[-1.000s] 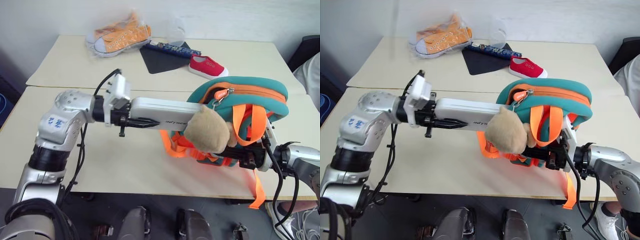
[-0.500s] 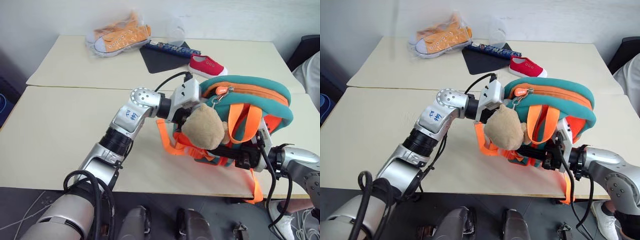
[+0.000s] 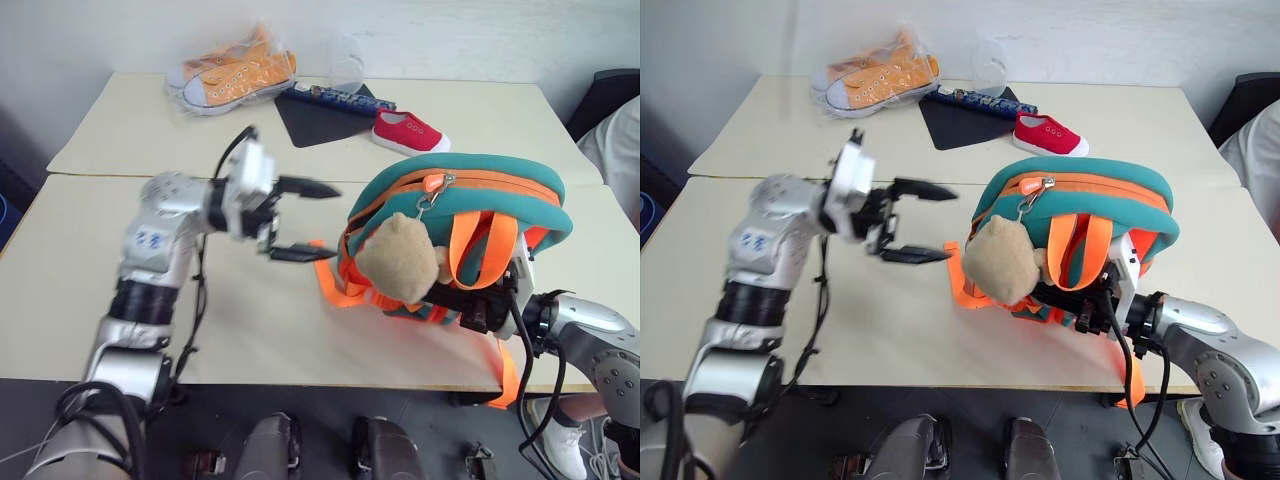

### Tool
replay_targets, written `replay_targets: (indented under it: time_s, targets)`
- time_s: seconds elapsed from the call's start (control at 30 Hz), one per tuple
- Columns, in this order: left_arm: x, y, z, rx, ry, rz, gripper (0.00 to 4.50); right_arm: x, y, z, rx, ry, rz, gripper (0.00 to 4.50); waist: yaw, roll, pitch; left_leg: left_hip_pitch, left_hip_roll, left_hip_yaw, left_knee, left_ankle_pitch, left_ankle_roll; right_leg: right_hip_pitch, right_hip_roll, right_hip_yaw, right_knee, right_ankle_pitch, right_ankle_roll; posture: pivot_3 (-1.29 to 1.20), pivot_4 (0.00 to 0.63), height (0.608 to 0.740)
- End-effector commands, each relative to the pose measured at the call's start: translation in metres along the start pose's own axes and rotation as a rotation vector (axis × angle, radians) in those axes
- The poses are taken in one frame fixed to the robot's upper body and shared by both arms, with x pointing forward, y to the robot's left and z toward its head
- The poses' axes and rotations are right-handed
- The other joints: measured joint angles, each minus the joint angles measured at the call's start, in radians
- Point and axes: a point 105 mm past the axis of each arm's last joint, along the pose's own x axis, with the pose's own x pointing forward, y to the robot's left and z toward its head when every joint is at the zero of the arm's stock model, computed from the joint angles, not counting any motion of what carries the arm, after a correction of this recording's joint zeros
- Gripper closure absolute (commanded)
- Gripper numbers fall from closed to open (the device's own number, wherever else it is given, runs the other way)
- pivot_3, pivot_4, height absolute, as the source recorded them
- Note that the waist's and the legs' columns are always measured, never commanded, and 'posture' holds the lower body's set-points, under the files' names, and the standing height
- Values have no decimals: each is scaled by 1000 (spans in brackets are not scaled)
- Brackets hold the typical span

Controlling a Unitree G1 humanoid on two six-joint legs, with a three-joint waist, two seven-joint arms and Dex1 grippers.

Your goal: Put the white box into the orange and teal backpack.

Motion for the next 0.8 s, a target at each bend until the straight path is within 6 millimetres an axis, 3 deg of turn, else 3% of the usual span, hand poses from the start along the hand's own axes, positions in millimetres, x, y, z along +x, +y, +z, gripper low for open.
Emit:
replay_targets:
  time_s: [0.03, 0.13, 0.23, 0.47, 0.8]
  targets:
    - [14, -12, 39, 134, -145, 8, 32, 5, 0, 4, -22, -11, 22, 4500, 12, 0, 0, -1, 0, -2, 1, 0, 0, 0, 0, -1, 0, 0, 0, 0, 150, 740]
    - [25, -29, 51, 169, -189, -23, 32, 10, -1, 4, -17, 0, 37, 4500, 13, 0, 0, -1, -1, -3, 1, 0, 1, 0, -2, -1, 0, 0, 0, 0, 150, 740]
    - [36, -34, 56, 201, -216, -21, 32, 12, 0, 3, -11, 18, 57, 4500, 13, 0, 0, -1, -1, -3, 1, -1, 0, 1, -1, -1, 0, 0, 0, 0, 150, 740]
    - [51, -25, 42, 294, -162, 4, 32, 16, 2, 6, -12, 19, 70, 4500, 12, 0, 0, -1, 0, -2, 1, 0, 0, 1, 1, -1, 1, 0, 0, 0, 150, 740]
    - [52, -16, 27, 292, -127, 23, 2966, 10, 2, 11, -18, 2, 37, 4500, 13, 0, 0, -1, 0, -2, 1, 0, 0, 1, 1, -2, 1, 0, 0, 0, 150, 740]
